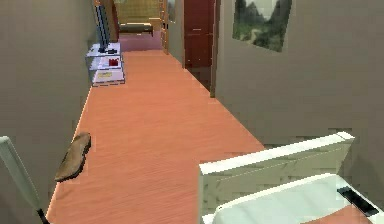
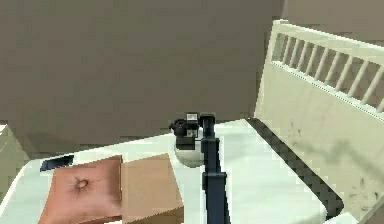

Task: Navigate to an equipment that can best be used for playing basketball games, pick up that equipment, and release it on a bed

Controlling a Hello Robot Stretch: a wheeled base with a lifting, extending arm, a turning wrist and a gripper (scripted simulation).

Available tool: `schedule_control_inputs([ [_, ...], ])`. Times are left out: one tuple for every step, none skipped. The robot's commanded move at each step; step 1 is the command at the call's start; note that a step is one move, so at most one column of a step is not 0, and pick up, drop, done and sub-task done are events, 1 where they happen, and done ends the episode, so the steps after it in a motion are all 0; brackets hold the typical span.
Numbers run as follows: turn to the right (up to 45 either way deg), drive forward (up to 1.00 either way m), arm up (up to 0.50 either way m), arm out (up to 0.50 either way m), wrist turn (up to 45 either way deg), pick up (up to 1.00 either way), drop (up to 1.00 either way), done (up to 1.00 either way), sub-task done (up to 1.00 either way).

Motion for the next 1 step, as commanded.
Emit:
schedule_control_inputs([
  [0.0,0.0,0.0,0.0,0.0,0.0,0.0,1.0,0.0],
])
